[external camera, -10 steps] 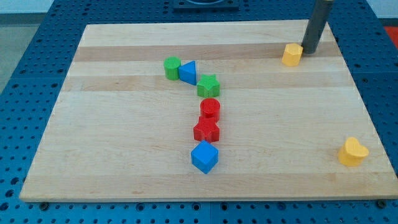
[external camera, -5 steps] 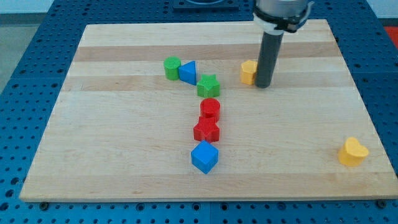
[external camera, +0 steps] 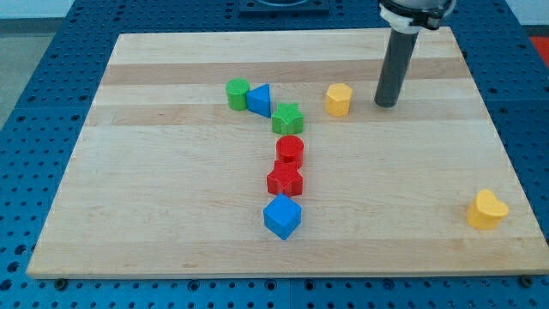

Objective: Move the yellow hexagon to the top right of the green star

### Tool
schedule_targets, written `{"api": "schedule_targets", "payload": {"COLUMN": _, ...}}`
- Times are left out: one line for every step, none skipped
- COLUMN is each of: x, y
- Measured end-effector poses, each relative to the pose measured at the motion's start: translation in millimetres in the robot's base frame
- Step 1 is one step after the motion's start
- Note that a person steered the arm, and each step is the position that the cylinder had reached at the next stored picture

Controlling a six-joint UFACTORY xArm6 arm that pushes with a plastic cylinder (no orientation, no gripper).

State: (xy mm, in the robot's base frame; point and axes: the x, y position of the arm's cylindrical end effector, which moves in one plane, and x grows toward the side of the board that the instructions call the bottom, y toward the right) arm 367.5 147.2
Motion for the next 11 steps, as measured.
{"api": "schedule_targets", "payload": {"x": 5.3, "y": -25.6}}
{"api": "schedule_targets", "payload": {"x": 9.4, "y": -40.1}}
{"api": "schedule_targets", "payload": {"x": 9.4, "y": -48.3}}
{"api": "schedule_targets", "payload": {"x": 10.3, "y": -60.5}}
{"api": "schedule_targets", "payload": {"x": 14.7, "y": -55.8}}
{"api": "schedule_targets", "payload": {"x": -8.1, "y": -7.7}}
{"api": "schedule_targets", "payload": {"x": -39.6, "y": -19.5}}
{"api": "schedule_targets", "payload": {"x": -40.6, "y": -52.3}}
{"api": "schedule_targets", "payload": {"x": -24.3, "y": -60.9}}
{"api": "schedule_targets", "payload": {"x": -12.8, "y": -60.9}}
{"api": "schedule_targets", "payload": {"x": -7.6, "y": -60.9}}
